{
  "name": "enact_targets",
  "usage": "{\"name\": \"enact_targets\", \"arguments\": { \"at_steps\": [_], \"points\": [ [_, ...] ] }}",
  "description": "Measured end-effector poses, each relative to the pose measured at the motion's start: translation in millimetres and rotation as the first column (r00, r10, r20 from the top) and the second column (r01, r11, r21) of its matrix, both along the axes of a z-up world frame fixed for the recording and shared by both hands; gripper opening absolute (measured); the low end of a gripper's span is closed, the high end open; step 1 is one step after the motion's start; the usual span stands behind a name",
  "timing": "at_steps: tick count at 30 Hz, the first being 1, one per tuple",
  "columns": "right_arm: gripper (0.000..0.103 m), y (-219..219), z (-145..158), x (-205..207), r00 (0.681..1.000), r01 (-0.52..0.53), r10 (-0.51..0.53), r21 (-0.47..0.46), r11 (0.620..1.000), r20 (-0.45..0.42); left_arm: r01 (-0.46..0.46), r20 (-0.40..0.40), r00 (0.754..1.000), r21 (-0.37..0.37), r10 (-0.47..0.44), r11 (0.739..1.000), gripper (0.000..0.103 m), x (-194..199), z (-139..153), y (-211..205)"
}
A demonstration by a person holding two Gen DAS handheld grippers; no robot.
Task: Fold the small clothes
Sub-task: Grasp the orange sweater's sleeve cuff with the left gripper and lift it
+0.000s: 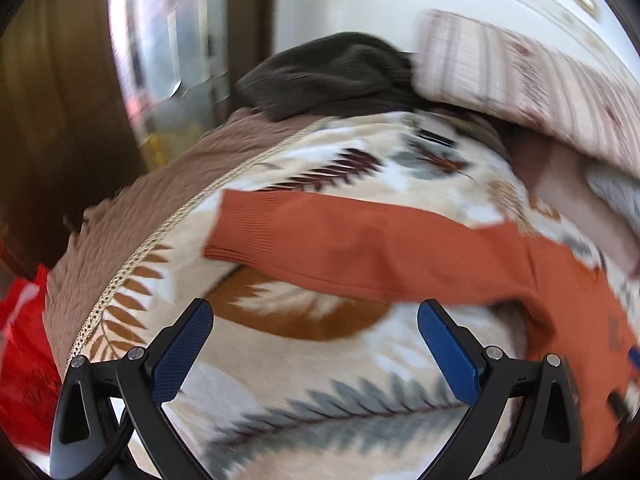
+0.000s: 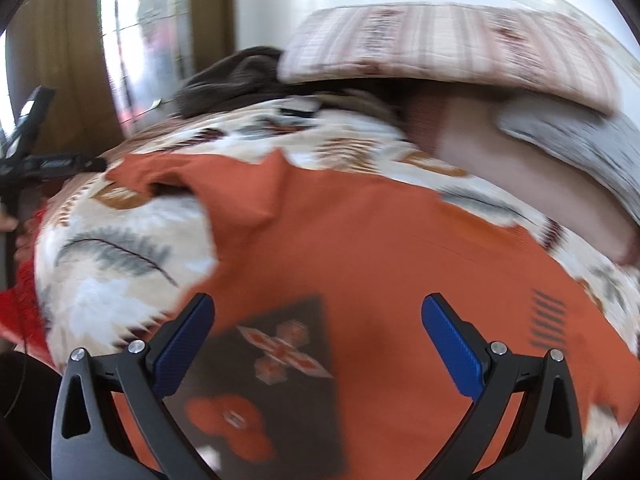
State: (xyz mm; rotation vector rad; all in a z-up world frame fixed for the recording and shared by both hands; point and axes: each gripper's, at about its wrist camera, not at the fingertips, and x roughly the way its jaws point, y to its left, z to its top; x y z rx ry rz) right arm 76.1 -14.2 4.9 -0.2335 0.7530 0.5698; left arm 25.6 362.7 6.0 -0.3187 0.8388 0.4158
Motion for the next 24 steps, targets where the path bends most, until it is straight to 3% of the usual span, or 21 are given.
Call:
{"name": "enact_targets", "arguments": {
  "at_steps": [9,12,14,16,18,19,20,21,23,24],
  "points": [
    [0.103,117.6,6.0,21.3,0.979,-0.202,0.201,-0.021,0.979,-0.028,-0.171,-0.094,0.982,-0.09,0.163,0.981,0.1,33.2,-29.5,88.6],
    [0.103,151.6,6.3,28.5,0.966,-0.257,0.255,-0.053,0.965,-0.034,-0.19,-0.138,0.975,-0.128,0.172,0.973,0.095,50.4,-47.0,102.3],
    [0.103,171.2,4.1,33.3,0.955,-0.297,0.296,-0.088,0.951,-0.03,-0.187,-0.171,0.972,-0.139,0.162,0.972,0.086,59.6,-59.1,106.1],
    [0.103,192.3,-1.5,35.7,0.94,-0.339,0.339,-0.138,0.931,-0.029,-0.181,-0.188,0.969,-0.089,0.162,0.98,0.086,66.6,-66.7,103.0],
    [0.103,210.3,-10.1,38.0,0.929,-0.369,0.368,-0.19,0.91,-0.039,-0.156,-0.179,0.973,-0.05,0.145,0.987,0.072,69.8,-66.0,96.1],
    [0.101,219.2,-16.4,39.7,0.924,-0.381,0.38,-0.213,0.9,-0.049,-0.14,-0.162,0.978,-0.047,0.13,0.989,0.052,70.0,-64.2,93.4],
    [0.097,225.2,-21.4,40.6,0.921,-0.388,0.385,-0.227,0.893,-0.058,-0.123,-0.144,0.983,-0.066,0.113,0.99,0.025,70.1,-62.0,92.1],
    [0.093,229.8,-25.6,42.1,0.919,-0.392,0.388,-0.238,0.888,-0.066,-0.098,-0.122,0.989,-0.114,0.084,0.989,0.011,70.3,-61.0,92.5],
    [0.06,239.5,-34.9,45.9,0.918,-0.395,0.386,-0.251,0.884,-0.087,-0.077,-0.101,0.993,-0.146,0.063,0.986,0.005,71.0,-55.1,88.9],
    [0.052,240.7,-36.9,48.0,0.918,-0.396,0.382,-0.241,0.886,-0.106,-0.061,-0.09,0.995,-0.132,0.05,0.989,0.005,71.8,-50.4,85.6]
  ]
}}
